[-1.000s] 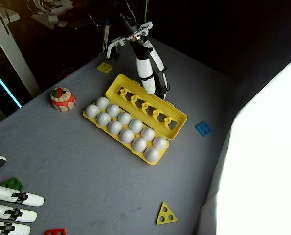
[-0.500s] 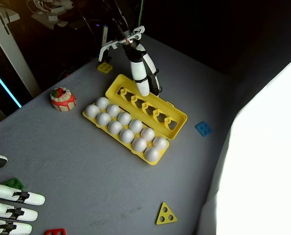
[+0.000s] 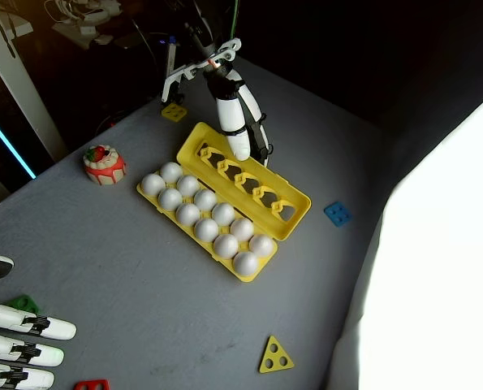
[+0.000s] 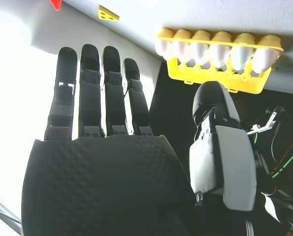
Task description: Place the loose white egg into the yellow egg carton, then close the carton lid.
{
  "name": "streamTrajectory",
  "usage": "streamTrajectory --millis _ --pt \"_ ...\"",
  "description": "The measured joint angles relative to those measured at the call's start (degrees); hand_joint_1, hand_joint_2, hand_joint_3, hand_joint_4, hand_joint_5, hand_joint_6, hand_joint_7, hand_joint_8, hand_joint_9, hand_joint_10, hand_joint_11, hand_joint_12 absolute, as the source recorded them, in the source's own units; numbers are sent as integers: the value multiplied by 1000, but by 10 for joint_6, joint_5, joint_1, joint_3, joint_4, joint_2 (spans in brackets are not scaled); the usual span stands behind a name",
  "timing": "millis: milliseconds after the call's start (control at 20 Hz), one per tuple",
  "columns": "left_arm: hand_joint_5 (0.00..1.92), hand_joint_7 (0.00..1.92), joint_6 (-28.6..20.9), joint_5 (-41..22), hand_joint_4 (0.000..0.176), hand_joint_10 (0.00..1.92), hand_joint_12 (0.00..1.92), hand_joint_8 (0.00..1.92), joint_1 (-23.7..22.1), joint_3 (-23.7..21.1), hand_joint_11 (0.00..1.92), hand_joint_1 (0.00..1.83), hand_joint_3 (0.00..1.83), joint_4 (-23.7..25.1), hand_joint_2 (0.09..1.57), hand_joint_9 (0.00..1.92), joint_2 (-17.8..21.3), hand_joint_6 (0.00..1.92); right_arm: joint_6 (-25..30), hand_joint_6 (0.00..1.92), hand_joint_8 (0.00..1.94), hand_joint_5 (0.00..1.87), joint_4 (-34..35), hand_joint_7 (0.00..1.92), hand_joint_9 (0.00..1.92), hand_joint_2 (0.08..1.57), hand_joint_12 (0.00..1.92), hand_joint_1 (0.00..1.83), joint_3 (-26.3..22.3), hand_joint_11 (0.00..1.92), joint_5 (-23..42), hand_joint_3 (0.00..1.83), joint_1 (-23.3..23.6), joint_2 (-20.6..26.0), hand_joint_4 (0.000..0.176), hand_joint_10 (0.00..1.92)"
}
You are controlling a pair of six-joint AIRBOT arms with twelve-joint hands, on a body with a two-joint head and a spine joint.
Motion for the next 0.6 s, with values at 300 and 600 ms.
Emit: streamTrajectory --millis 300,600 --pt "169 168 33 -30 27 977 1384 590 -66 -33 0 286 2 -5 1394 0 -7 457 0 5 1 302 0 399 357 1200 1077 136 0 0 3 2 0 0 0 2" --pt "183 187 42 -52 20 964 1388 555 -87 -78 0 302 0 -12 1394 0 -7 444 0 13 6 337 0 418 376 1193 1127 168 0 0 3 0 0 -1 0 6"
